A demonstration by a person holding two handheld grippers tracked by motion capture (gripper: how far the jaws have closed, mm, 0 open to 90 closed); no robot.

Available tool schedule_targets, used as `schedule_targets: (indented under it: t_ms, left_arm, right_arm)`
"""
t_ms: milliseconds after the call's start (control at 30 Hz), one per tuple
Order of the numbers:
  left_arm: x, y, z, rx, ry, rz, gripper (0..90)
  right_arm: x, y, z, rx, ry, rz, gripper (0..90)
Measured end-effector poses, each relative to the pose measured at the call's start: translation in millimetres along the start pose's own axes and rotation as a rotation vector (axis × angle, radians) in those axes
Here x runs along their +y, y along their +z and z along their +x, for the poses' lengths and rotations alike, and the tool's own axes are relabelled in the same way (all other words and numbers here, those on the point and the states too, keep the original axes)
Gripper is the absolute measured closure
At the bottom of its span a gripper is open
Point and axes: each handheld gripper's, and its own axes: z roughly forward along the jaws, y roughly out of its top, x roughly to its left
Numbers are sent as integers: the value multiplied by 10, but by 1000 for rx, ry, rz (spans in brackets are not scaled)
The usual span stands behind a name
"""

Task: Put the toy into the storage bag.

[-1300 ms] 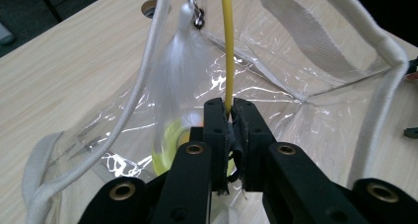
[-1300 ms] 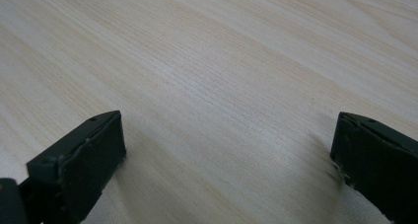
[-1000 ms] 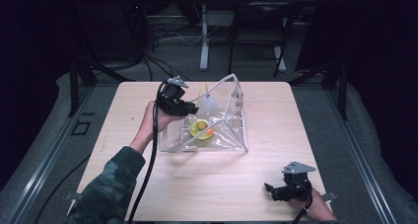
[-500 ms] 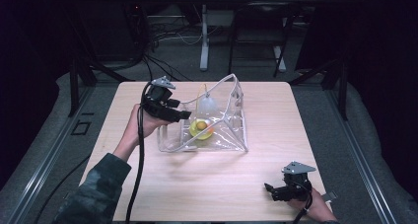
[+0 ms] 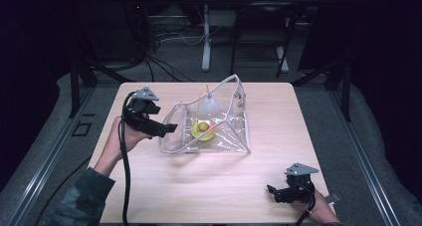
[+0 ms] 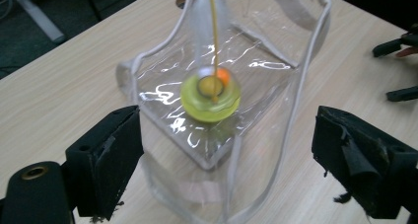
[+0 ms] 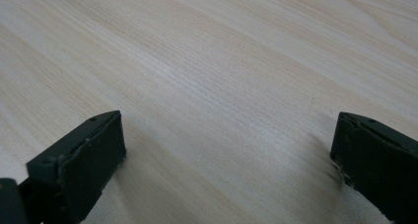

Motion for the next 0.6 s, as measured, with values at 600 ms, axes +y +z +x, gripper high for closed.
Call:
schedule_targets:
  t_ms: [600]
  left_arm:
    - [-743, -292, 143, 75, -96, -22, 0]
  right_arm:
    - [0, 0, 1, -1, 1, 0, 0]
